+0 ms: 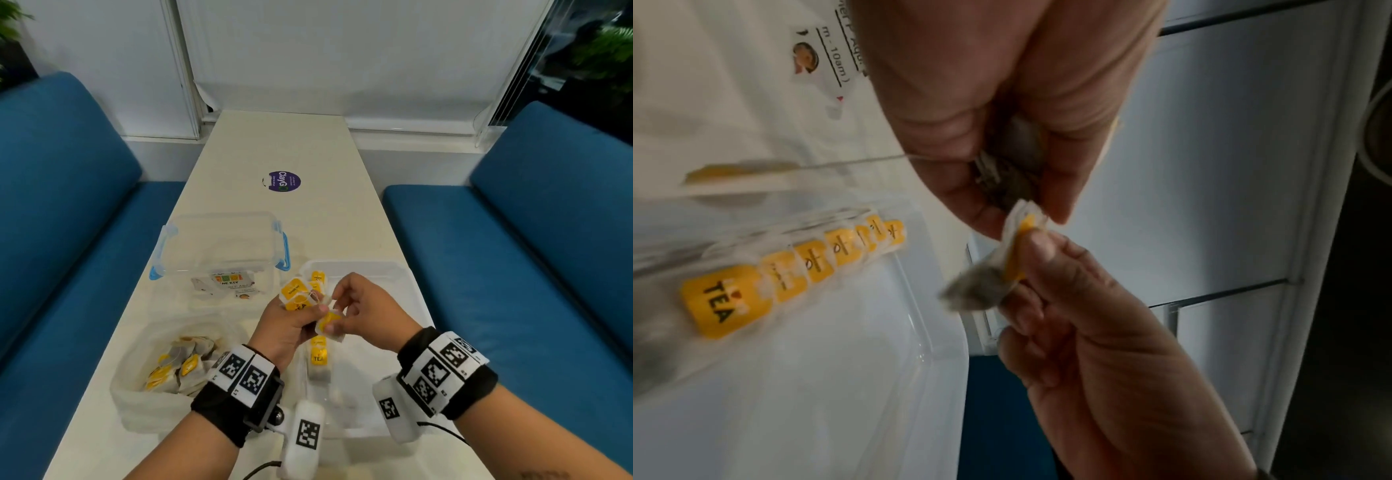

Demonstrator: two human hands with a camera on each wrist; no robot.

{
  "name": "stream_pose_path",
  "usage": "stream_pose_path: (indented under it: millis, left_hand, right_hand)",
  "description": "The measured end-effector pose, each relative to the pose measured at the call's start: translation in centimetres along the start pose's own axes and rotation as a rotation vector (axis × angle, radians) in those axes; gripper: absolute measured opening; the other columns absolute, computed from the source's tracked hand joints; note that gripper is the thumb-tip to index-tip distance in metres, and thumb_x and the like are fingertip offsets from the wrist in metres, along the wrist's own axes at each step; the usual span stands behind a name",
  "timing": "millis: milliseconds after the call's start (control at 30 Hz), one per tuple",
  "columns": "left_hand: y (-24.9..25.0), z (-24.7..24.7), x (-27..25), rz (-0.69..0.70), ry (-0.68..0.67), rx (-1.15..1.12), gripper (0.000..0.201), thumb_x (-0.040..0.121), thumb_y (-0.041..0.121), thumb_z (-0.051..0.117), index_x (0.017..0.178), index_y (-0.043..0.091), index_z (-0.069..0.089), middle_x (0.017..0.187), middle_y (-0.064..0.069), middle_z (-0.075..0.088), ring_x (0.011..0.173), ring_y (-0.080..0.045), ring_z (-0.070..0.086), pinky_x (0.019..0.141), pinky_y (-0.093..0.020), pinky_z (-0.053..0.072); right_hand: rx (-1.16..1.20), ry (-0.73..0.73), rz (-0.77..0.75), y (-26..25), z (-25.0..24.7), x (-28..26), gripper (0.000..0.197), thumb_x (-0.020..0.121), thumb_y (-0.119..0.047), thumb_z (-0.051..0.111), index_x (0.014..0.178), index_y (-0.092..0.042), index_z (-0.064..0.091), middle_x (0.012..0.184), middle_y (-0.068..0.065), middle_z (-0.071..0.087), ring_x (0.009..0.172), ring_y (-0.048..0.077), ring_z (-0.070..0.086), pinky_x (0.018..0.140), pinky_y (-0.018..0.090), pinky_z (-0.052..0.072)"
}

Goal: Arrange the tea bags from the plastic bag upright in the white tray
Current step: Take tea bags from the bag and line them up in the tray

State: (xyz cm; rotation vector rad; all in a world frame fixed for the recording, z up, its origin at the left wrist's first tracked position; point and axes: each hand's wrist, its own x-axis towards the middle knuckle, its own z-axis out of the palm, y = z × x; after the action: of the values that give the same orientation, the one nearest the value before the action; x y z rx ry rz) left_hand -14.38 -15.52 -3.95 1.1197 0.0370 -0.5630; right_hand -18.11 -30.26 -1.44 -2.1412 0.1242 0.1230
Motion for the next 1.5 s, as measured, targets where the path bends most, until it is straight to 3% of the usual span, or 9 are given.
stream_pose_path:
  millis: [67, 200, 367, 667, 800, 933, 1033, 1233, 1500]
  left_hand:
    - [0.0, 0.1, 0.2, 0.007, 0.023, -0.069, 0.010, 0.083, -0.002, 0.059, 0.078, 0.007, 0.060, 0.068, -0.008, 0.065, 0.061, -0.018, 0.067, 0.056, -0.028, 0.057]
    - [-0.3, -0.5, 0.6, -0.013, 0.076, -0.223, 0.016, 0.087, 0.001, 0.056, 0.074, 0.010, 0.058, 0.059, -0.001, 0.064, 0.057, -0.014, 0.066, 0.062, -0.027, 0.058]
    - [-1.0, -0.7, 0.2, -0.058, 0.045, -0.199, 0.015, 0.087, 0.002, 0.054, 0.074, 0.010, 0.057, 0.056, -0.001, 0.057, 0.052, -0.011, 0.061, 0.060, -0.028, 0.057]
    - [-1.0, -1.5, 0.5, -0.080, 0.163, -0.192, 0.015, 0.085, 0.000, 0.058, 0.073, 0.009, 0.058, 0.058, -0.003, 0.063, 0.057, -0.016, 0.066, 0.061, -0.027, 0.057]
    - [-0.7, -2.0, 0.7, -0.095, 0.188, -0.216, 0.013, 0.086, 0.002, 0.058, 0.074, 0.007, 0.058, 0.056, -0.004, 0.066, 0.055, -0.016, 0.068, 0.060, -0.027, 0.057]
    - [-0.6, -2.0, 0.5, -0.104, 0.192, -0.236, 0.012, 0.086, 0.001, 0.058, 0.075, 0.006, 0.059, 0.056, -0.004, 0.066, 0.056, -0.016, 0.068, 0.061, -0.027, 0.057]
    - [-0.7, -2.3, 0.4, -0.108, 0.206, -0.241, 0.012, 0.087, 0.001, 0.058, 0.076, 0.006, 0.059, 0.056, -0.004, 0.066, 0.056, -0.016, 0.068, 0.061, -0.027, 0.057]
    - [-0.7, -3.2, 0.3, -0.103, 0.219, -0.249, 0.014, 0.087, 0.001, 0.057, 0.075, 0.008, 0.058, 0.056, -0.003, 0.065, 0.065, -0.019, 0.066, 0.062, -0.027, 0.058]
    - [-0.9, -3.5, 0.0, -0.117, 0.202, -0.259, 0.012, 0.087, 0.002, 0.057, 0.076, 0.007, 0.059, 0.058, -0.003, 0.065, 0.065, -0.019, 0.066, 0.065, -0.028, 0.057]
  right_hand:
    - [0.054, -0.058, 0.050, -0.2, 0.1, 0.1, 0.044, 0.069, -0.001, 0.078, 0.086, -0.028, 0.048, 0.071, -0.002, 0.053, 0.056, 0.009, 0.048, 0.059, 0.022, 0.044]
    - [0.213, -0.051, 0.090, -0.3, 0.0, -0.2, 0.034, 0.076, 0.005, 0.070, 0.094, -0.020, 0.055, 0.064, -0.001, 0.049, 0.043, 0.003, 0.045, 0.041, 0.015, 0.034]
    - [0.396, 0.031, 0.106, -0.5, -0.3, -0.3, 0.015, 0.085, 0.004, 0.061, 0.079, -0.009, 0.058, 0.058, 0.008, 0.058, 0.042, 0.009, 0.055, 0.037, 0.019, 0.027]
    - [-0.046, 0.136, 0.071, -0.5, -1.1, 0.1, 0.017, 0.084, -0.010, 0.067, 0.072, -0.019, 0.059, 0.065, -0.011, 0.052, 0.056, 0.003, 0.044, 0.049, 0.007, 0.035]
    - [-0.157, 0.033, 0.196, 0.0, -1.9, 0.7, 0.023, 0.087, -0.008, 0.061, 0.068, -0.020, 0.055, 0.065, -0.008, 0.055, 0.058, 0.002, 0.049, 0.052, 0.012, 0.036]
    - [-0.142, -0.032, 0.367, 0.2, -2.0, 1.1, 0.018, 0.089, -0.007, 0.054, 0.074, -0.017, 0.056, 0.060, 0.002, 0.059, 0.037, 0.001, 0.046, 0.040, 0.016, 0.031]
    - [-0.285, -0.197, 0.404, 0.2, -1.0, 1.2, 0.019, 0.091, -0.007, 0.049, 0.075, -0.018, 0.052, 0.060, 0.001, 0.059, 0.027, -0.002, 0.044, 0.038, 0.015, 0.033]
    - [-0.377, -0.516, 0.481, 1.6, 2.5, 1.8, 0.019, 0.091, -0.008, 0.047, 0.077, -0.020, 0.051, 0.069, 0.003, 0.062, 0.058, 0.009, 0.059, 0.048, 0.018, 0.042]
    - [-0.373, -0.624, 0.583, 2.5, 5.1, 3.2, 0.020, 0.095, -0.008, 0.043, 0.076, -0.015, 0.047, 0.066, 0.005, 0.063, 0.046, 0.013, 0.053, 0.055, 0.023, 0.044]
